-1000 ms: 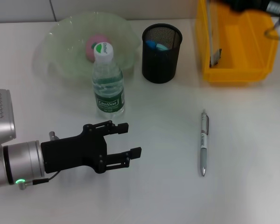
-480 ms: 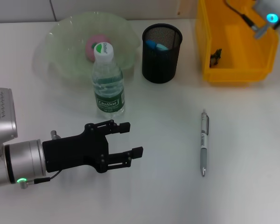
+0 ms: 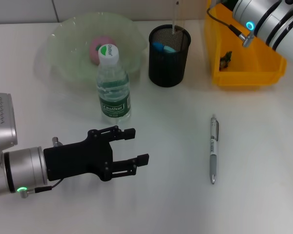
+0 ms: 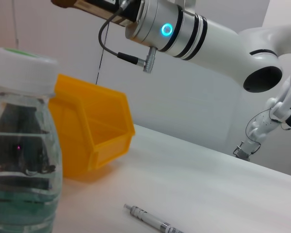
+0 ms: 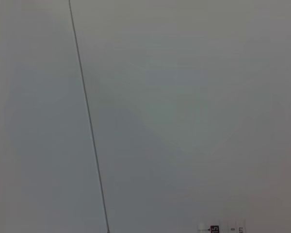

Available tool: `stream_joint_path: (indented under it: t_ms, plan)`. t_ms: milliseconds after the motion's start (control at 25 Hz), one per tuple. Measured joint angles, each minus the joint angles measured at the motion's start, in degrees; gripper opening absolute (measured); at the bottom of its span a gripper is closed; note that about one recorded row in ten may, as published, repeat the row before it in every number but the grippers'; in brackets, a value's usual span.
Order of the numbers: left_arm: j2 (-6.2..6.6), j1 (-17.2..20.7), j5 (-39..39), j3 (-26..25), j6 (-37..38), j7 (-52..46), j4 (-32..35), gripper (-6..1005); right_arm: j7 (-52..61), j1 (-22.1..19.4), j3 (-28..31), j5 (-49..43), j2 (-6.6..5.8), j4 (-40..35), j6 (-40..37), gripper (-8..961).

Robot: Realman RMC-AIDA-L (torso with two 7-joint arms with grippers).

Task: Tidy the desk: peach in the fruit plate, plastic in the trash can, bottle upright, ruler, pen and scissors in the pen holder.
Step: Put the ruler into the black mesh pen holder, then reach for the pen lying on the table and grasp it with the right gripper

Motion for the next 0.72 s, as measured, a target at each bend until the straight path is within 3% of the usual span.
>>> stream_joint_path:
  t_ms: [520, 720]
  plan:
    - [-0.04, 0.15, 0.00, -0.08, 0.10, 0.00, 0.09, 757, 0.87, -0.36, -2.33, -0.22, 0.07, 0.22, -0.27, 552]
    - [-0.07, 0.53, 0.00, -0.08, 0.51, 0.00, 0.14, 757, 6.47, -2.04, -5.46, -0.51, -0.34, -2.59, -1.70, 595]
